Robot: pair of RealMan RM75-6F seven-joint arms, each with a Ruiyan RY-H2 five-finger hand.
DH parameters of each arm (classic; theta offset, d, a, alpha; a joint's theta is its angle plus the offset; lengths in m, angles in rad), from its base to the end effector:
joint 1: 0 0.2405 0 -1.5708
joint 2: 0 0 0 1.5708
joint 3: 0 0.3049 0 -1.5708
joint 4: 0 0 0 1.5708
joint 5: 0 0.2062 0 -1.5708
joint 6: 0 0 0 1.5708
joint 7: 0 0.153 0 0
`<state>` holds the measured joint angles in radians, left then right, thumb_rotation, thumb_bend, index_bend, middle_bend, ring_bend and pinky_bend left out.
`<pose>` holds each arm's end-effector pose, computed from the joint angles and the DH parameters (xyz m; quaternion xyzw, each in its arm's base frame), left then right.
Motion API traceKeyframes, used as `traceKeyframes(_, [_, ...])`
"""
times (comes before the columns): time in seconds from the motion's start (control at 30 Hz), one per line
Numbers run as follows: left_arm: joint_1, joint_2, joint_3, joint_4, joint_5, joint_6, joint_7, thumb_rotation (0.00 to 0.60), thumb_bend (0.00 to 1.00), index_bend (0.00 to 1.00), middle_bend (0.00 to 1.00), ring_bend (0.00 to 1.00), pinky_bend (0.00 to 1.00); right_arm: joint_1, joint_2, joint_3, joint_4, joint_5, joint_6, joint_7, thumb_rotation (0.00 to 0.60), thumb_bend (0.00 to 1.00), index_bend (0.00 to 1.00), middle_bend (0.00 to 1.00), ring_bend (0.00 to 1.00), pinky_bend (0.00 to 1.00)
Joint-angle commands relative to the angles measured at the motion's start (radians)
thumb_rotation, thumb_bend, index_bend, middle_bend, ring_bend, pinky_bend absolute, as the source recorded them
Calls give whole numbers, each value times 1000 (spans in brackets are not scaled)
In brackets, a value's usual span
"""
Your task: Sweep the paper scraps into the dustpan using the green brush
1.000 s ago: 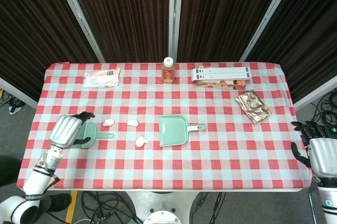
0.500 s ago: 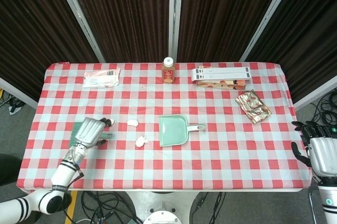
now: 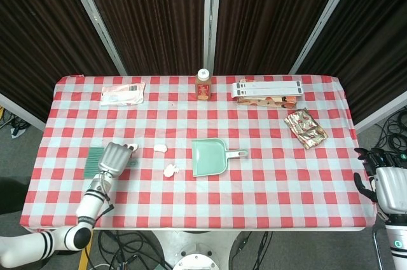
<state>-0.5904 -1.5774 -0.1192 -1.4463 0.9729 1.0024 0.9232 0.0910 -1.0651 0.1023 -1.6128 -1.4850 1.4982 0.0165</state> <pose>-0.2642 0.3441 -0.0249 -0.7913 -0.2648 -0.1589 0.5277 -0.3503 -0.2062 0.2143 0.5834 -0.3583 0.4007 0.6088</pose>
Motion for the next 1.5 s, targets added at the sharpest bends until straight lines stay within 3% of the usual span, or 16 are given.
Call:
traceKeyframes(0.03, [-29, -7, 11, -12, -65, -2, 51, 600, 214, 410, 468, 749, 868, 0, -2, -1, 1, 1, -1, 1, 600, 311, 254, 384, 201, 267])
traceKeyframes(0.4, [-73, -5, 32, 3, -141, -32, 45, 600, 282, 414, 469, 748, 868, -8, -3, -2, -1, 7, 6, -4, 600, 311, 254, 386, 201, 268])
traceKeyframes(1.0, [-123, -17, 77, 31, -202, -32, 45, 600, 298, 445, 476, 749, 868, -18, -11, 1, 14, 18, 14, 6, 600, 312, 257, 391, 201, 268])
traceKeyframes(1.3, [-129, -17, 97, 41, -184, -36, 4, 600, 362, 487, 507, 753, 868, -18, -11, 2, 11, 17, 13, 2, 600, 311, 263, 394, 201, 269])
traceKeyframes(1.5, [-115, 17, 104, 5, -110, -28, -83, 600, 403, 509, 528, 756, 868, -10, -8, -1, 3, 11, 0, -9, 600, 311, 271, 397, 201, 272])
